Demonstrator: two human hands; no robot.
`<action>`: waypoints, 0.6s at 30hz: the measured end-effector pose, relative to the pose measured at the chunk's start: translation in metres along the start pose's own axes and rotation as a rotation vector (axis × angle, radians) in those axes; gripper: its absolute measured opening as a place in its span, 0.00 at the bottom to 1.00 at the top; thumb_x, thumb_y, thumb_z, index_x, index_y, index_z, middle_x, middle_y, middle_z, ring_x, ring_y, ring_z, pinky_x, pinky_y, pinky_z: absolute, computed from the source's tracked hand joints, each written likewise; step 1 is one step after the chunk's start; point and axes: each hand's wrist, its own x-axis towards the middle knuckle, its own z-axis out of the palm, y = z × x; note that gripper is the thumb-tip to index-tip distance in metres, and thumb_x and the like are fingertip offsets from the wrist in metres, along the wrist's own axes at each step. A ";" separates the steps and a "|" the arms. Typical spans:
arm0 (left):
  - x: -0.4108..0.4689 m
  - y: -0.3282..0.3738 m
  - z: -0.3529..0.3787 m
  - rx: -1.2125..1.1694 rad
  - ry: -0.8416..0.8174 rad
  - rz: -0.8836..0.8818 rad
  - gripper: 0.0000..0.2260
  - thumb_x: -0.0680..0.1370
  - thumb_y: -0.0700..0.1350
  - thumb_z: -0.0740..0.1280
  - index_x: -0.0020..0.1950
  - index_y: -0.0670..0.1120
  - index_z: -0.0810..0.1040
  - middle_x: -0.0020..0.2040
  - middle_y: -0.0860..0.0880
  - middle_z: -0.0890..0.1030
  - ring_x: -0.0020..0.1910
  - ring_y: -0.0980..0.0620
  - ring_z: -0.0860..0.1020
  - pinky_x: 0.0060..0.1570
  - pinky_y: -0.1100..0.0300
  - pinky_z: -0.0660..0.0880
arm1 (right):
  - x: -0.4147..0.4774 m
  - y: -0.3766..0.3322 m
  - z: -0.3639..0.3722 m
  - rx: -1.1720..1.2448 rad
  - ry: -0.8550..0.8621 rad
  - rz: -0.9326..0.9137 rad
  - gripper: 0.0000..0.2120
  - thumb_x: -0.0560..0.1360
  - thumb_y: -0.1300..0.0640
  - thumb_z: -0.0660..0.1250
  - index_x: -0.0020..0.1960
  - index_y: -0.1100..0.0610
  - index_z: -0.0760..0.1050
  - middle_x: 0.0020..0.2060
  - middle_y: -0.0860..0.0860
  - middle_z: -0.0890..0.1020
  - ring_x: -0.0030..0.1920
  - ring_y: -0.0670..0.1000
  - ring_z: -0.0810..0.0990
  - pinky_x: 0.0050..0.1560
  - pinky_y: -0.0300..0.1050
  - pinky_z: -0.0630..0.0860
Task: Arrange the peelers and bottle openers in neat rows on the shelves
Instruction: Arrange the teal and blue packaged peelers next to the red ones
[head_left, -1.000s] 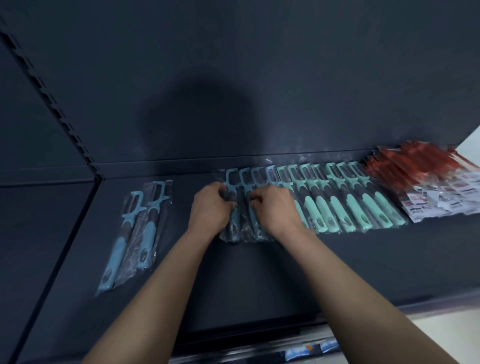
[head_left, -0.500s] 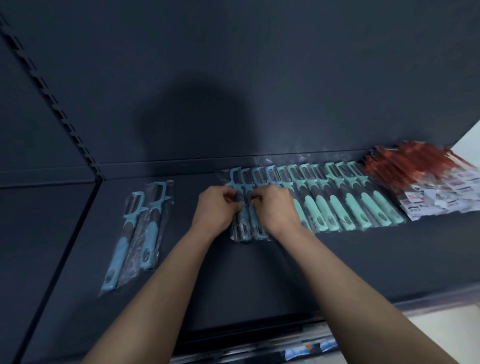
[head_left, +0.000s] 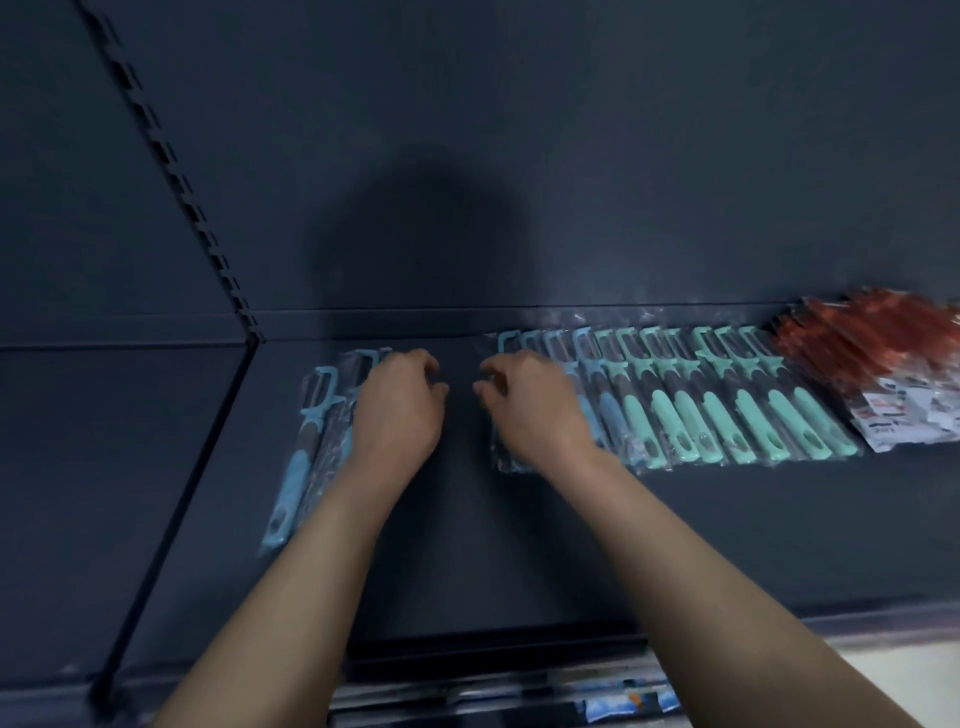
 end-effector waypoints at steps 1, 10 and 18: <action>-0.002 -0.008 -0.008 0.040 0.031 -0.010 0.10 0.75 0.41 0.67 0.55 0.41 0.78 0.52 0.41 0.79 0.51 0.43 0.77 0.48 0.55 0.70 | 0.000 -0.008 0.006 0.003 -0.023 -0.029 0.15 0.77 0.54 0.63 0.62 0.58 0.75 0.56 0.59 0.78 0.56 0.58 0.75 0.57 0.47 0.71; -0.028 -0.072 -0.054 0.231 -0.057 -0.243 0.18 0.76 0.52 0.66 0.59 0.40 0.72 0.56 0.38 0.72 0.55 0.38 0.73 0.53 0.48 0.70 | -0.007 -0.072 0.050 0.032 -0.207 -0.108 0.17 0.74 0.43 0.66 0.43 0.57 0.71 0.46 0.58 0.79 0.48 0.57 0.76 0.40 0.44 0.67; -0.030 -0.095 -0.071 0.144 -0.136 -0.202 0.11 0.72 0.49 0.71 0.45 0.43 0.74 0.46 0.44 0.80 0.44 0.44 0.77 0.38 0.58 0.69 | -0.008 -0.101 0.068 0.034 -0.267 0.019 0.21 0.72 0.49 0.69 0.59 0.60 0.72 0.57 0.59 0.75 0.54 0.60 0.76 0.51 0.48 0.74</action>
